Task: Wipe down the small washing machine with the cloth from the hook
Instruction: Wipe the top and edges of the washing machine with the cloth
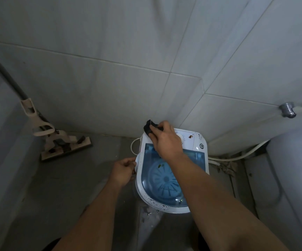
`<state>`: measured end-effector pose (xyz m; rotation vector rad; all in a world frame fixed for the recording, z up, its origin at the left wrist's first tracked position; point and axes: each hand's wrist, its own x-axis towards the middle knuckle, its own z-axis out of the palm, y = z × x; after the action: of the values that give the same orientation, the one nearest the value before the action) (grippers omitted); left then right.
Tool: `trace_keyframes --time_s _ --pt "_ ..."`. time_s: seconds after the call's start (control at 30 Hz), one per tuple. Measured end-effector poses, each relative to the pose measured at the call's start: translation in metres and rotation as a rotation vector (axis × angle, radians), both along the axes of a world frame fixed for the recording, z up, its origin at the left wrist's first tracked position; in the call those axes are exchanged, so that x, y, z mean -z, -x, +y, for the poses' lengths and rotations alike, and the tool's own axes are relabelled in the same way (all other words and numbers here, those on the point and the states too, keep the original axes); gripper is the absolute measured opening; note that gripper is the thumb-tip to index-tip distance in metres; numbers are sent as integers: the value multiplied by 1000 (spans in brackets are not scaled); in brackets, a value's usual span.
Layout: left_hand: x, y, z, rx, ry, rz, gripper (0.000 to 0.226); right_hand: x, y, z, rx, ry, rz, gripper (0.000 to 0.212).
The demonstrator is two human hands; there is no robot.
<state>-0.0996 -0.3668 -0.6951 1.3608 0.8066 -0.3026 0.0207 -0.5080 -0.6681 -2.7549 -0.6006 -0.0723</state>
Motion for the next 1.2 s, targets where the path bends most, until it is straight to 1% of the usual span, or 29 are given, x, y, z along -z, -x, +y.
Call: trace_keyframes --time_s 0.13,0.23,0.3,0.37,0.43,0.53,0.63,0.73,0.8,0.83,0.9,0.97,1.07,1.13,1.2 --pt "0 0 1 6 8 4 23 5 22 -5 25 -21 -33 36" --pt "1 0 2 8 2 10 24 8 45 -16 8 -17 0 39" --pt "1 1 2 15 2 8 24 3 47 -19 -20 11 46 40" --pt "0 1 1 21 -4 7 24 -7 32 -19 -13 85 72 41" --pt "-1 1 0 11 -2 8 24 -17 9 -18 74 146 88 41" --pt "-4 0 -1 10 4 5 23 -27 -17 -12 216 172 145 36" --pt "-3 -1 1 26 -10 9 23 -26 -15 -10 244 177 155 40" --pt "-2 -2 2 26 -1 13 22 -20 11 -17 217 167 111 45" --pt "-1 -2 2 28 -9 16 23 -14 35 -19 118 165 85 45" --pt "-2 -1 2 30 -17 18 23 -11 46 -20 53 151 90 45" --pt "-4 0 1 32 -25 16 23 -14 53 -23 -3 32 186 41" --pt "-6 0 0 24 -22 15 23 -22 37 -28 24 -103 236 38" --pt "-7 0 -1 22 -40 23 24 -27 -3 -31 183 -206 125 37" --pt "-8 -1 -1 28 -48 26 25 -22 -13 -25 230 -150 100 37" --pt "-8 -1 0 41 -57 30 25 -14 2 -15 197 -51 94 38"
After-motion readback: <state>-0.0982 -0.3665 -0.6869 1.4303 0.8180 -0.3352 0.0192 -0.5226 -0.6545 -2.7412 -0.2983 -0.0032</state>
